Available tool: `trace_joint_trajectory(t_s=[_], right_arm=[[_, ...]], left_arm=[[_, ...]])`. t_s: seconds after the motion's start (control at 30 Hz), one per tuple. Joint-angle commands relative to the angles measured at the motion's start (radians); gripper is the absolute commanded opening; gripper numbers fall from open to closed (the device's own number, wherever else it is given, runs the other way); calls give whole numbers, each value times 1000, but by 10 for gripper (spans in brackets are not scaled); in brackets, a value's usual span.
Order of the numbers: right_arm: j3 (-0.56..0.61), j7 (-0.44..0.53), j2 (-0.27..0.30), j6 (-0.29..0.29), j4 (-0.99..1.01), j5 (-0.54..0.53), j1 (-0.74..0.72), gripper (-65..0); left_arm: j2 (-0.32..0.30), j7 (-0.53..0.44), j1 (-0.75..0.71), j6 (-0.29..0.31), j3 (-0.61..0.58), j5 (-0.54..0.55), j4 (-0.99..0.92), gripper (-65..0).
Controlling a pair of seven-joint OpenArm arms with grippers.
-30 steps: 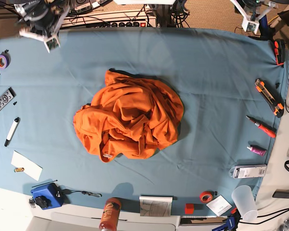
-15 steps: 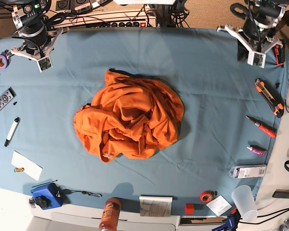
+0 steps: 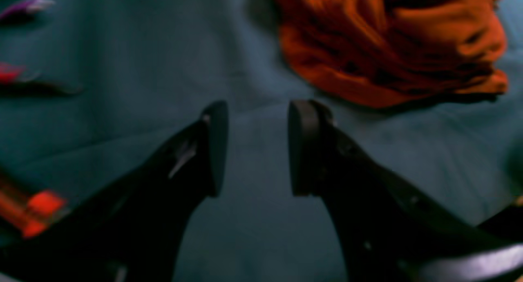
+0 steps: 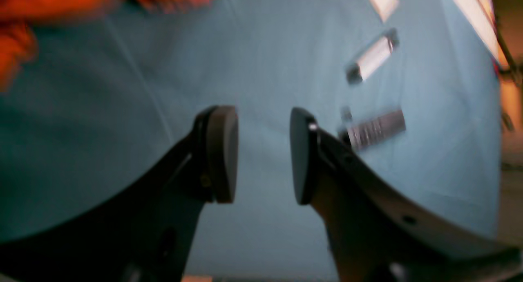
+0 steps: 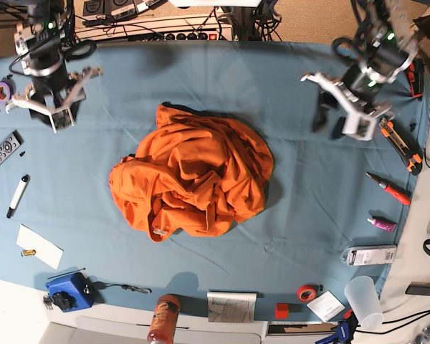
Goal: Layout the t-shirt on the table in an organized manner, then fold the t-shirt properly
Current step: 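Lower both grippers toward the crumpled orange t-shirt and grasp its edges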
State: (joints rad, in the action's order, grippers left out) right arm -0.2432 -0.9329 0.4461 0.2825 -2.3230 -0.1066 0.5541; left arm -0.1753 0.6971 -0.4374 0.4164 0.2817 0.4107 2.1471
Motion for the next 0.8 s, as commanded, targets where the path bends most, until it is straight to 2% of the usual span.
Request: trace_joint_trajectory(t_s=[0.0, 0.1, 0.17, 0.33, 0.4, 0.53, 0.67, 0.77], right_arm=[[-6, 13, 14, 12, 26, -16, -33, -433], [3, 29, 14, 134, 121, -93, -129, -433], [26, 32, 14, 192, 169, -108, -193, -433], [146, 51, 14, 269, 256, -106, -341, -433], [218, 51, 14, 272, 292, -101, -401, -433], [372, 53, 14, 270, 380, -2, -523, -433], [507, 64, 14, 270, 489, 4, -632, -433], [594, 72, 13, 246, 567, 57, -703, -433]], left_arm=[[-5, -26, 14, -5, -26, -10, 2, -392], [-5, -26, 60, -27, -104, -71, -27, -392], [-5, -26, 82, -42, -143, -103, -27, -392], [-5, -26, 123, -42, -211, -158, -27, -392], [-5, -26, 124, -43, -227, -176, -27, -392], [-5, -26, 124, -79, -233, -177, -27, -392], [-5, -26, 124, -95, -233, -209, -27, -392], [-4, -26, 124, -95, -233, -217, -27, -392]])
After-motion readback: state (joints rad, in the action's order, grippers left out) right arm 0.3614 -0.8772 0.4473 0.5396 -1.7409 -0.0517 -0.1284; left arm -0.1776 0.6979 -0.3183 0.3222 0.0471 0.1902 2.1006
